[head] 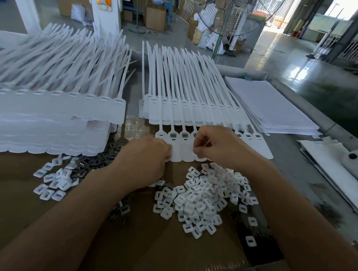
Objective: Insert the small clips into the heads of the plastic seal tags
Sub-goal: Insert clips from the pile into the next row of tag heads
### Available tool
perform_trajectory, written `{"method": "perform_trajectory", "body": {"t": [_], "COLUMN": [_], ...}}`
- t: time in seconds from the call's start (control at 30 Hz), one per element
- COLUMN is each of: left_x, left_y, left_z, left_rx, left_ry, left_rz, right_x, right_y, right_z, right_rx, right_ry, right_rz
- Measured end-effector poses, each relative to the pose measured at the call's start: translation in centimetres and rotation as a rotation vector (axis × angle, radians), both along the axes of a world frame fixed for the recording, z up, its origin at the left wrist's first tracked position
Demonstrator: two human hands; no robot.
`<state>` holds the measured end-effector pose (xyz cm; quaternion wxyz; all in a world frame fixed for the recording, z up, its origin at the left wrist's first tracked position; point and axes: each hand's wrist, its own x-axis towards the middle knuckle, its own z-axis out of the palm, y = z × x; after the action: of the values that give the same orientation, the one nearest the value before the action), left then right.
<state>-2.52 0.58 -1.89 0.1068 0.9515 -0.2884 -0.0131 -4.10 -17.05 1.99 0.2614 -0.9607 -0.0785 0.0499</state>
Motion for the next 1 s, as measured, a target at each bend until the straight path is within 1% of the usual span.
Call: {"method": "perform_trajectory", "body": {"t": [0.13, 0.2, 0.33, 0.63, 0.83, 1.0], "left_x": [0.0, -0.1, -0.1, -0.2, -0.3, -0.3], "left_y": [0.0, 0.0, -0.1, 0.0, -0.1, 0.0], "left_z": [-0.1, -0.1, 0.0, -0.1, -0.2, -0.3], "left_rx": [-0.005, -0.006, 0.006, -0.006, 0.016, 0.023], "left_ry": [-0.012, -0.008, -0.005, -0.003, -0.022, -0.029], "left_rz": [0.000, 0.008, 0.007, 0.015, 0.018, 0.008], "right_x": [1.0, 1.5, 2.5, 4.5, 4.7, 5.0], "right_y": [0.8, 1.1, 1.9, 2.9, 2.9, 3.1], "right_z": [-0.4, -0.6, -0.7, -1.6, -2.4, -2.9], "right_rx": [0.136, 0.150, 0.074, 0.171, 0.159, 0.079], "right_ry": [0.017, 0.008, -0.034, -0.155, -0.119, -0.101], "right_rz": [-0.069, -0.089, -0.086, -0.124, -0.130, -0.106]}}
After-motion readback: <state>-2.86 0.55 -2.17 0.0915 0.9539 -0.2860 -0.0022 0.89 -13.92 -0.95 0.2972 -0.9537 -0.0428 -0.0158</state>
